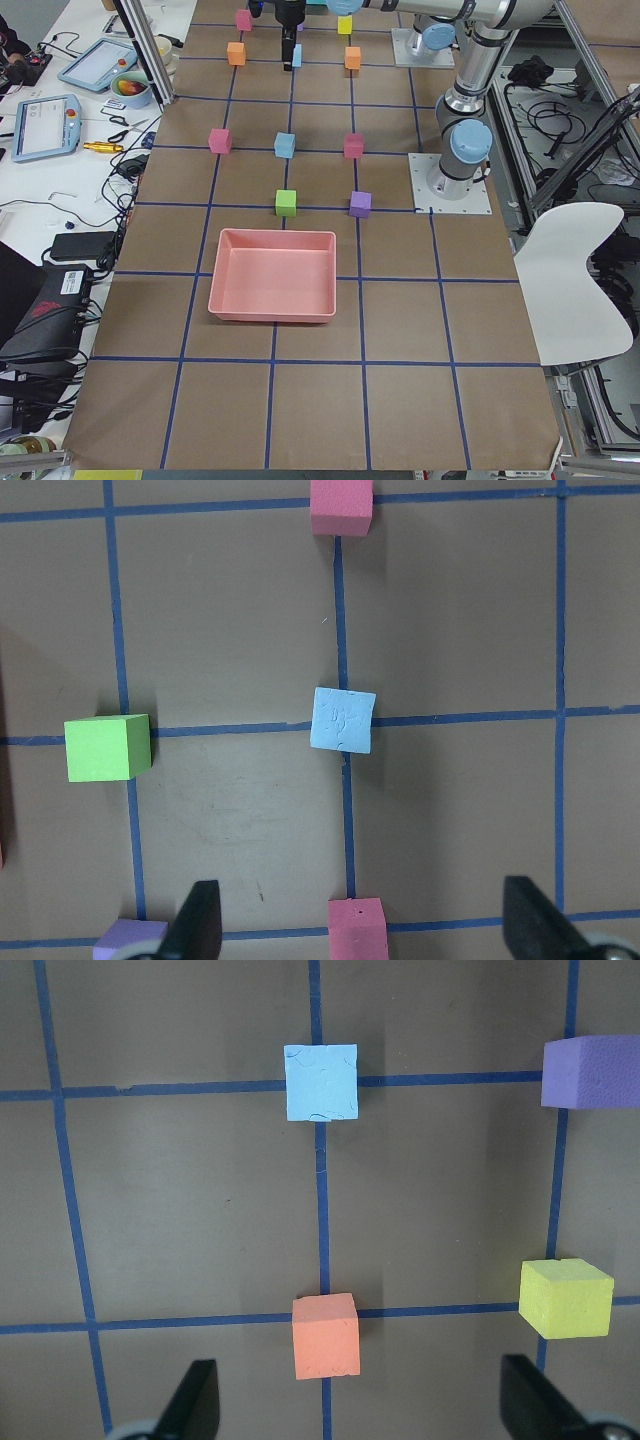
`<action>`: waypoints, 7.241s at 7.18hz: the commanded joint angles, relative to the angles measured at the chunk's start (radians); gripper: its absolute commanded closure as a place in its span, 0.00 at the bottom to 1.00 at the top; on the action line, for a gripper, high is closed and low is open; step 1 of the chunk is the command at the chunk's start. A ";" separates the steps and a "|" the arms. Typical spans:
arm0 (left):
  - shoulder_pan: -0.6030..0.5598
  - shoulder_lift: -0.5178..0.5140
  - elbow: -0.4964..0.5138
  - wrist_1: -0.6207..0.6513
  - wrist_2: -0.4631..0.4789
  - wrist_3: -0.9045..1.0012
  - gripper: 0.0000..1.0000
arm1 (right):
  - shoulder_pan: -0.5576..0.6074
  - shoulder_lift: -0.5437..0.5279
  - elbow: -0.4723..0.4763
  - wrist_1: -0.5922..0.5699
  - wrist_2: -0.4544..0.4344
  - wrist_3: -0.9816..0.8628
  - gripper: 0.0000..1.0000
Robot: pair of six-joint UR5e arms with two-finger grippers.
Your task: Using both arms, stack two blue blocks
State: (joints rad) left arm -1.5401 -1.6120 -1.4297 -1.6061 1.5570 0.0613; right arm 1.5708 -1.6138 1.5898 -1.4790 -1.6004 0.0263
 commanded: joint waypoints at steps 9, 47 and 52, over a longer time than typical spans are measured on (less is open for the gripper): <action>0.000 0.000 0.000 0.000 0.000 0.000 0.00 | -0.015 0.084 0.021 -0.006 -0.005 -0.017 0.00; -0.025 -0.350 -0.416 0.696 -0.038 0.034 1.00 | 0.318 0.700 -0.191 -0.489 0.149 0.409 0.00; -0.121 -0.339 -0.225 0.559 -0.035 -0.150 1.00 | 0.137 0.484 -0.258 -0.284 0.096 0.255 0.00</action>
State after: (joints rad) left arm -1.6214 -1.9523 -1.7223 -0.9724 1.5213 -0.0166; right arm 1.7871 -1.0434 1.3368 -1.8447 -1.4932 0.3740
